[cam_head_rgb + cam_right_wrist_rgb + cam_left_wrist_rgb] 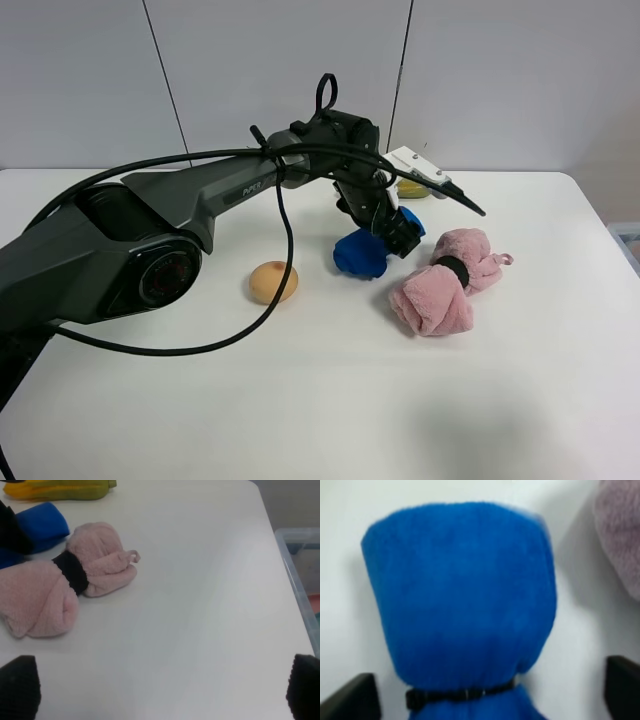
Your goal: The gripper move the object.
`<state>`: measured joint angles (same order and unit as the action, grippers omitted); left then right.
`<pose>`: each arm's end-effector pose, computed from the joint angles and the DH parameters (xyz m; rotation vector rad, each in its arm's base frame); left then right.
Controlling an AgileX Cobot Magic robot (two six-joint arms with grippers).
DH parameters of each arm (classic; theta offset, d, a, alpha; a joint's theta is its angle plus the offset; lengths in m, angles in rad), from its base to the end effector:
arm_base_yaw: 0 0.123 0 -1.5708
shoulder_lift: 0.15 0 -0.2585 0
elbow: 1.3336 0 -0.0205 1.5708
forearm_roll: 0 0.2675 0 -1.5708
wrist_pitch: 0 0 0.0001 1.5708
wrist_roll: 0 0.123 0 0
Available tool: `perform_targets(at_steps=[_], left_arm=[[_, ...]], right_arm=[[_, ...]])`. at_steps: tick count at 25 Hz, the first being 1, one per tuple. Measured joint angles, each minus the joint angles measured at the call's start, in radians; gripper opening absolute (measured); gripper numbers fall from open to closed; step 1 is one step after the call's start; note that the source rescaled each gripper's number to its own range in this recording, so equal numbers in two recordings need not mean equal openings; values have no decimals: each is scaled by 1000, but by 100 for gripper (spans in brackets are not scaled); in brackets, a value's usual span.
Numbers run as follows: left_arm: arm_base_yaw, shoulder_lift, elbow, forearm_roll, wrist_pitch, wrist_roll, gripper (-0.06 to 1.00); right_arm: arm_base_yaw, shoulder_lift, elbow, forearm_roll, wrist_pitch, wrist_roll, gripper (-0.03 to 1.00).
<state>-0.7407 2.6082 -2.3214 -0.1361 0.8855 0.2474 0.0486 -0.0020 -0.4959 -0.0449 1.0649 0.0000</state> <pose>0.4071 -0.3898 0.0788 1.2007 2.3992 -0.3272 0.0652 -0.0017 0.2692 -0.0477 2.0493 -0.0236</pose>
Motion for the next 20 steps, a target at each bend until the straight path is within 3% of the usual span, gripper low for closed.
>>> perform_targets(at_steps=[1,4,12,16,20], left_arm=[[0,0,0,0,-6,0,87],[0,0,0,0,-11,0,97],[0,-4,-29,1,11,-62,99],[0,-65,-74,17,79,-82,99],[0,-191,-125,136,108,-85,99]], right_arm=[[0,0,0,0,0,0,100],[0,0,0,0,0,0,100],[0,0,0,0,0,0,100],[0,0,0,0,0,0,100],[0,0,0,0,0,0,100]])
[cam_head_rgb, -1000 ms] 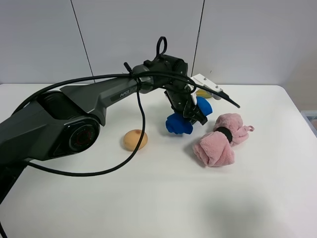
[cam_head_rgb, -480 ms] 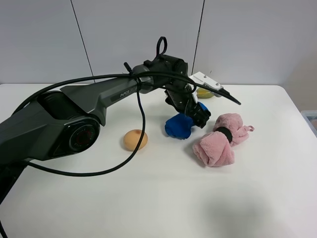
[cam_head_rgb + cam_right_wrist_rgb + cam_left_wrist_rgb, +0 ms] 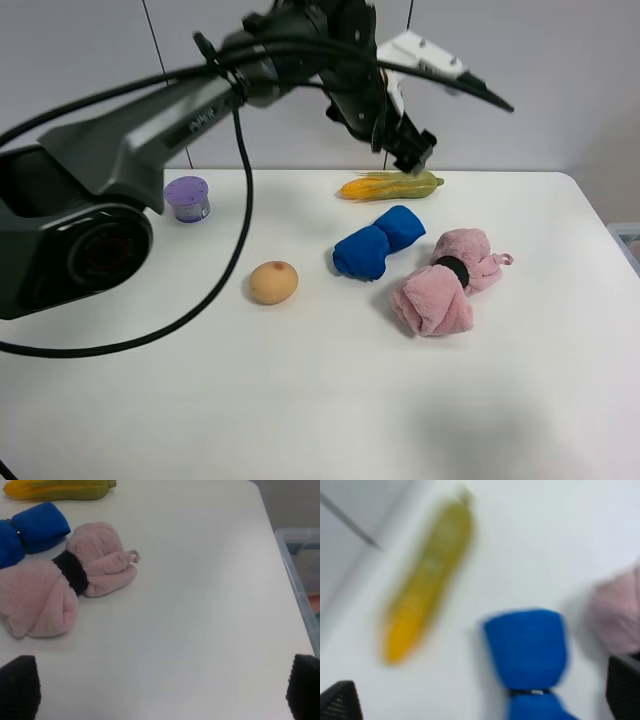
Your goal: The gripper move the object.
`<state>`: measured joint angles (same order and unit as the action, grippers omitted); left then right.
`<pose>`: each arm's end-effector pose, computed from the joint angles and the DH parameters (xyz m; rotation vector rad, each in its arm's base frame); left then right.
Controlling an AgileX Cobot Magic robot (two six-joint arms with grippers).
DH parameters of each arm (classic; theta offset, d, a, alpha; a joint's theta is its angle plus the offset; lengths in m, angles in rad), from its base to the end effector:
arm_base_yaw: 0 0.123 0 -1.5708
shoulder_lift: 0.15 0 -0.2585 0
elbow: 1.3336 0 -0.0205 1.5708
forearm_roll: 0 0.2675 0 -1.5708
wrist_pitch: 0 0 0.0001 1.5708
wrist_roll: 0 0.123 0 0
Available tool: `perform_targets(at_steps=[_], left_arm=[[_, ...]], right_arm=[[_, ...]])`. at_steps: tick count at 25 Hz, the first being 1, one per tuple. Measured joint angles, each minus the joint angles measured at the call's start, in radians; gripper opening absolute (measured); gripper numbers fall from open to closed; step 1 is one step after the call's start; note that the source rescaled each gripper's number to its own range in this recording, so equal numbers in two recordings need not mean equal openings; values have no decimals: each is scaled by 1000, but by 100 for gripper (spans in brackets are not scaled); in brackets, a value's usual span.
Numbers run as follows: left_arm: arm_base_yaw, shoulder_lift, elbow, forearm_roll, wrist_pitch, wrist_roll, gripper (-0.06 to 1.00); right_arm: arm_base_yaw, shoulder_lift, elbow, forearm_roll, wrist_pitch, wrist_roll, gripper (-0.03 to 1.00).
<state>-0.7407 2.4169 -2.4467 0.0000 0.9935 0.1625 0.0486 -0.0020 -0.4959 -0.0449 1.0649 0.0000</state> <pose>0.4124 -0.3771 0.2205 1.0754 2.2171 -0.2542 0.0652 -0.0017 0.2692 -0.0477 2.0493 -0.0236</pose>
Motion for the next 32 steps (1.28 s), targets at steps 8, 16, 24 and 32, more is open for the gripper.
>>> perform_targets(at_steps=[8,16,24,32], left_arm=[[123,-196,-10,223,42,-42,99],[334,-235,-10,292,158,-52,99],[557,-360,-11,333,215,-68,99],[696,-500,-11,308,218,-104,99]], right_arm=[[0,0,0,0,0,0,100],[0,0,0,0,0,0,100],[0,0,0,0,0,0,100],[0,0,0,0,0,0,100]])
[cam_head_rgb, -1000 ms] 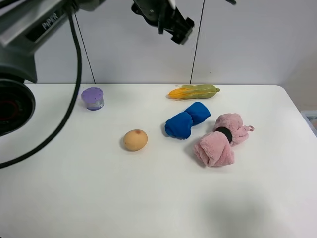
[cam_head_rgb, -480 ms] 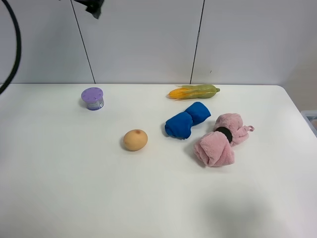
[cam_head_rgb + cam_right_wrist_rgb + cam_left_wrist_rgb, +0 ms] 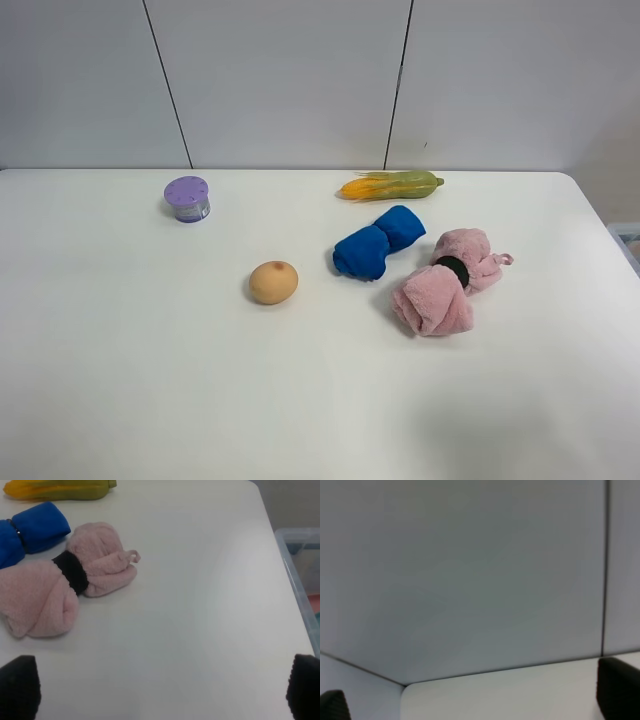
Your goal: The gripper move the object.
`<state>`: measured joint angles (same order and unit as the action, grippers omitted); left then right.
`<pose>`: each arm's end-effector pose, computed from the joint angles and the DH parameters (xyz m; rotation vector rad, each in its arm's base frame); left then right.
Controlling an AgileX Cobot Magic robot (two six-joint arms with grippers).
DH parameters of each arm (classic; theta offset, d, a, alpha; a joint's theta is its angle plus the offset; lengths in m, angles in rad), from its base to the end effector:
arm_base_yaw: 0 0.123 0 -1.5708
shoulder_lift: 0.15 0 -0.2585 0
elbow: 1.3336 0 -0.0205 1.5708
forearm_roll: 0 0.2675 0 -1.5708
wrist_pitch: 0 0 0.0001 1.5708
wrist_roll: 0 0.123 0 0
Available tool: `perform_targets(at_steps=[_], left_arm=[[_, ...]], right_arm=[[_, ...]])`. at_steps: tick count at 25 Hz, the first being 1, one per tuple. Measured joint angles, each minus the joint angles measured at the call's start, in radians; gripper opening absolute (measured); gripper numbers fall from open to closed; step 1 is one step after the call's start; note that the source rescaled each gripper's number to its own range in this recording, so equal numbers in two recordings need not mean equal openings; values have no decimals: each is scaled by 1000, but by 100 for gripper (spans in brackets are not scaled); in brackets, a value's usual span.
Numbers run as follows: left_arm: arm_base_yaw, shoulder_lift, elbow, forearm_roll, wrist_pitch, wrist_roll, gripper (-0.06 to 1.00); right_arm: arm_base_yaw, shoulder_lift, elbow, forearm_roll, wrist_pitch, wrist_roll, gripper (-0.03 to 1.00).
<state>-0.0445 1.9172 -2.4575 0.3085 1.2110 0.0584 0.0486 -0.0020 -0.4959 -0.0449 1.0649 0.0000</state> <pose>0.4282 0.0159 0.4605 0.0596 2.1348 0.3816 0.0652 -0.0017 0.2692 -0.0477 2.0493 -0.0236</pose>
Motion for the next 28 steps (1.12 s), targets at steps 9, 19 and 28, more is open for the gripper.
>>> perform_targets(at_steps=[9,19,28], left_arm=[[140,-165,155,-20,-1,0,99],[301,-603,1018,-53,-103,31,99],[312,-1166,1584,-200,-349,32,99]], right_arm=[[0,0,0,0,0,0,100],[0,0,0,0,0,0,100],[0,0,0,0,0,0,100]])
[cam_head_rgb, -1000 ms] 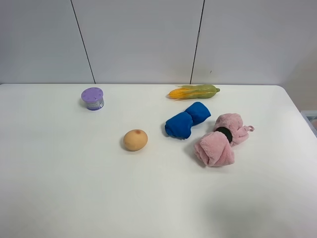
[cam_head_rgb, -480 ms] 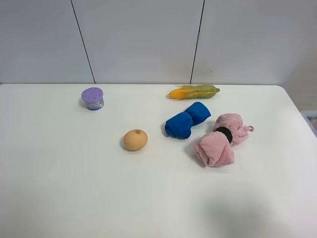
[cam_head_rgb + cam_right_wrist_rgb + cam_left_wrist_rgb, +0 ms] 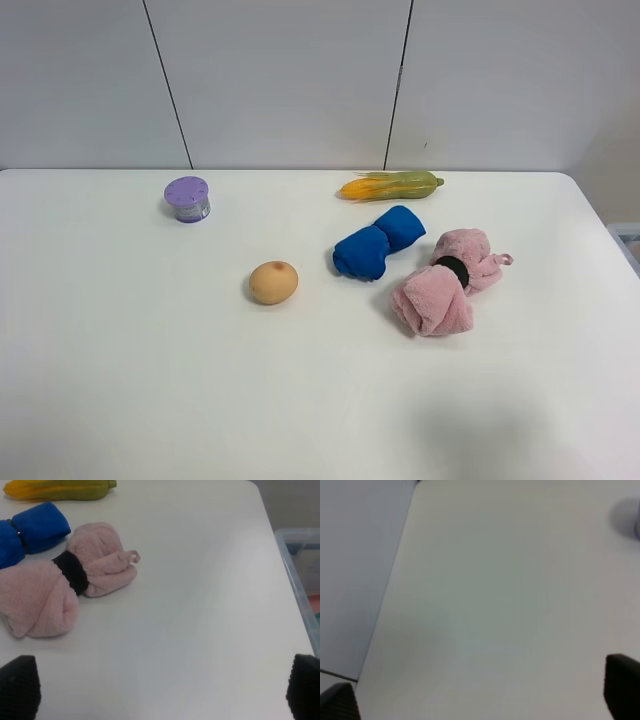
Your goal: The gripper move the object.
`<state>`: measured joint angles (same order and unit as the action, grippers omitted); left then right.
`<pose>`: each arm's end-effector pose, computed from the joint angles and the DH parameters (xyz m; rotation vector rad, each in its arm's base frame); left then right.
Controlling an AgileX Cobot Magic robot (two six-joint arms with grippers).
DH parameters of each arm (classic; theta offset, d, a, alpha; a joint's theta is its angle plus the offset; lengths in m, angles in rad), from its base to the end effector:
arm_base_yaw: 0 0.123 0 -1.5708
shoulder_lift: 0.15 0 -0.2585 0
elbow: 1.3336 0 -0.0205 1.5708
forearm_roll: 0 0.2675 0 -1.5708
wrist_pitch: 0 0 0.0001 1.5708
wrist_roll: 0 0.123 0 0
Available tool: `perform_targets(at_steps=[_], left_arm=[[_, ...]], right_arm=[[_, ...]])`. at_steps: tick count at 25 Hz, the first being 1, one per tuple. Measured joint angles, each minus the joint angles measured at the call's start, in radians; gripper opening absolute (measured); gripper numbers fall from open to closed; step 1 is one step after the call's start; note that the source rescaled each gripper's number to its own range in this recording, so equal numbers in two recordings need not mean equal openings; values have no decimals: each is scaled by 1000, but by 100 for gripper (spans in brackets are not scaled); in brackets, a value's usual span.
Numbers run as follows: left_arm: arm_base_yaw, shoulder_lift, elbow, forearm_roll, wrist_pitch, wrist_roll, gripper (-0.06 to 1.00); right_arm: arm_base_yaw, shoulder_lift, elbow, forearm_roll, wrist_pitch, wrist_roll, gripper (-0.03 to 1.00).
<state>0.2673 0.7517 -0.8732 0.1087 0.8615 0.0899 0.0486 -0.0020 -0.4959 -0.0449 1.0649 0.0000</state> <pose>0.1851 0.0612 0.3270 -0.1647 2.2318 0.3259 0.0652 -0.0017 0.2692 -0.0477 2.0493 -0.0236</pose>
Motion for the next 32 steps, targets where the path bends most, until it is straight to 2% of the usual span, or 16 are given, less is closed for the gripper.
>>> perform_targets(at_steps=[6,13,18,25,32], left_arm=[[0,-299,160,-97,-5,-2,99],[0,-502,194,-181,67,-37,99],[-23,-587,206,-187,113,-31,99],[-33,-689,315,-195,130,2,100],[-35,-705,349,-204,171,7,100]], right_arm=[[0,0,0,0,0,0,100],[0,0,0,0,0,0,100],[0,0,0,0,0,0,100],[0,0,0,0,0,0,100],[0,0,0,0,0,0,100]])
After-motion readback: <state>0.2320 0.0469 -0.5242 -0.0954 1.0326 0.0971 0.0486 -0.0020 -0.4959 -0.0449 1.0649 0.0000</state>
